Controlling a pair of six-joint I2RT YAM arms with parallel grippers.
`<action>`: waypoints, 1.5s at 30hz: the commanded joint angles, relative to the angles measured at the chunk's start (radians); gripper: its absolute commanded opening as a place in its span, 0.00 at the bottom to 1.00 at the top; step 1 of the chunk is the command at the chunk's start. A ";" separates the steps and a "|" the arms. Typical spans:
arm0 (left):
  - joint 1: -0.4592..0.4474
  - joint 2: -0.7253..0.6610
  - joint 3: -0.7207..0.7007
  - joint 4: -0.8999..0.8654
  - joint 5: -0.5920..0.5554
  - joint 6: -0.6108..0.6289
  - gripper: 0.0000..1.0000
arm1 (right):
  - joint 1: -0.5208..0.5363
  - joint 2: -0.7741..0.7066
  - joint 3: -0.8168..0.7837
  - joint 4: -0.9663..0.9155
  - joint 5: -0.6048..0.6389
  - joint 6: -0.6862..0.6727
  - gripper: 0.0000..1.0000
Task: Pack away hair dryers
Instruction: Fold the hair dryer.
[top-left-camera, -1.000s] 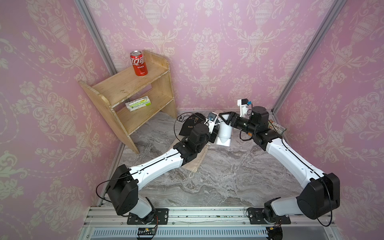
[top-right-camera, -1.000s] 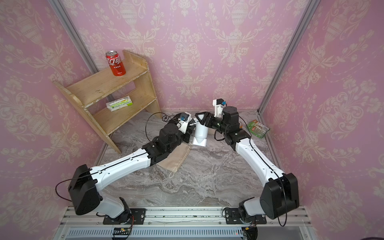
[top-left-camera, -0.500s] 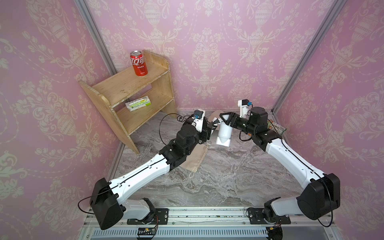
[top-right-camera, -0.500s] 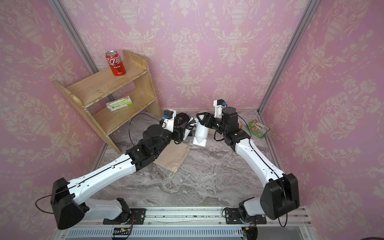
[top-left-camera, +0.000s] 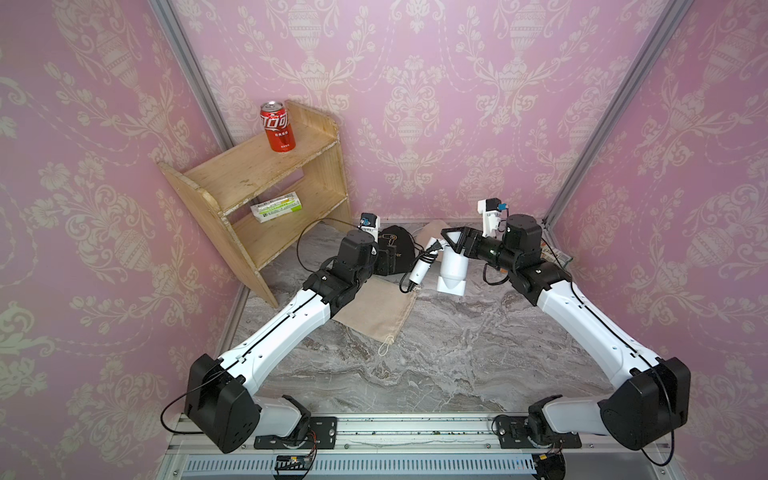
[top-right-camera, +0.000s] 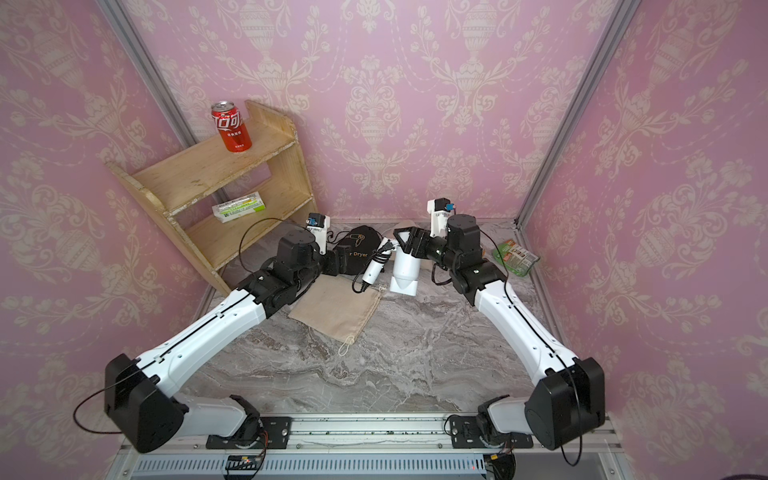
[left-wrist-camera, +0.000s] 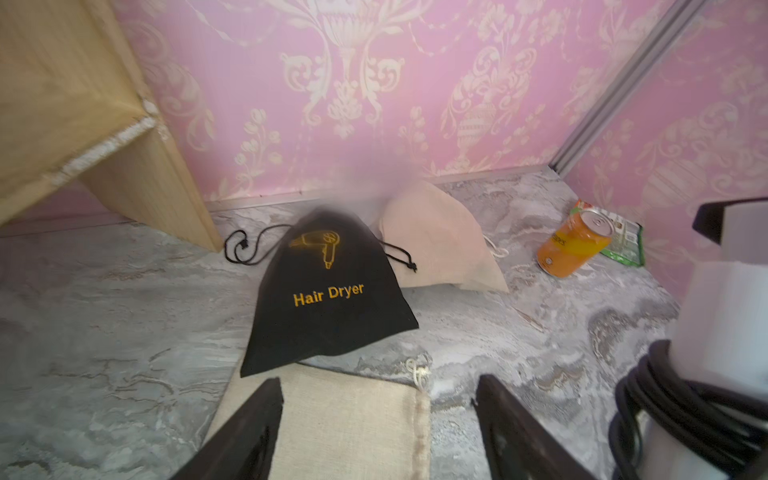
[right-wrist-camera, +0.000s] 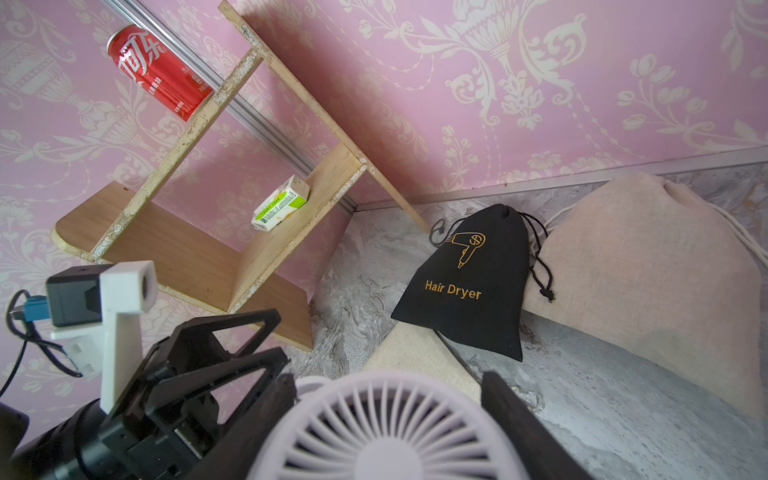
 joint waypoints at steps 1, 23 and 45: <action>0.001 0.025 0.039 -0.078 0.148 -0.016 0.76 | 0.011 -0.027 0.023 0.031 -0.032 -0.013 0.39; -0.060 0.118 0.036 0.031 0.329 -0.085 0.73 | 0.035 0.029 0.043 0.112 -0.022 0.057 0.37; -0.188 0.178 0.060 0.167 0.312 -0.147 0.71 | 0.052 0.052 0.032 0.159 0.016 0.090 0.37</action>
